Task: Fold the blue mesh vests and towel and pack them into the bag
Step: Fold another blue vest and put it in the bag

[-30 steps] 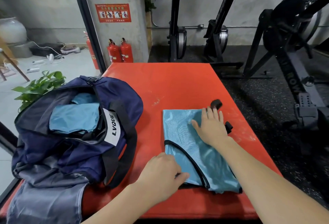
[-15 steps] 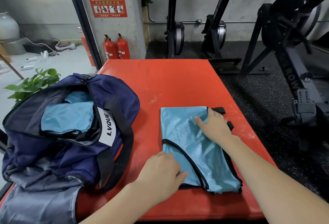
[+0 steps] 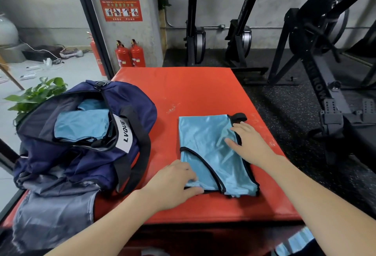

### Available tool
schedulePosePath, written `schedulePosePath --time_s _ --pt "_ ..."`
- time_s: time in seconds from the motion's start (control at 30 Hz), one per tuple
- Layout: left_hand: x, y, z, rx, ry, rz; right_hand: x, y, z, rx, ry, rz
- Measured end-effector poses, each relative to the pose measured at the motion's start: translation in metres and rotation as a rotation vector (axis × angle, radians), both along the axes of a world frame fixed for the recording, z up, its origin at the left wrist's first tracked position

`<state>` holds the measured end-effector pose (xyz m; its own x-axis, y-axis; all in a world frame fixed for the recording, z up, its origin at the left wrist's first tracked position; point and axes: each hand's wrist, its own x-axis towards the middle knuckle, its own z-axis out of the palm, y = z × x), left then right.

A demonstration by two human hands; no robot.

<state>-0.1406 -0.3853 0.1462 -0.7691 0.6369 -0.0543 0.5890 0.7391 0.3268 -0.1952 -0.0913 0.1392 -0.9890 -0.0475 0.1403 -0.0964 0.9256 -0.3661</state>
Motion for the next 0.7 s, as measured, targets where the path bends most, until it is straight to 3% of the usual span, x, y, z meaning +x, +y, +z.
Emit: schedulePosePath --time_s 0.13,0.33,0.6,0.7 --pt "0.005 -0.007 -0.002 -0.016 0.018 -0.049 0.054 -0.002 0.015 -0.068 -0.039 0.171" --pt "0.018 -0.014 -0.008 -0.027 0.11 -0.002 0.115 -0.012 0.019 0.013 -0.182 0.369" --pt "0.021 -0.009 -0.005 -0.001 0.125 0.146 0.111 -0.012 0.004 0.167 -0.135 0.375" --pt "0.023 -0.003 -0.002 -0.024 0.129 0.156 0.106 -0.015 0.004 0.02 -0.155 0.299"
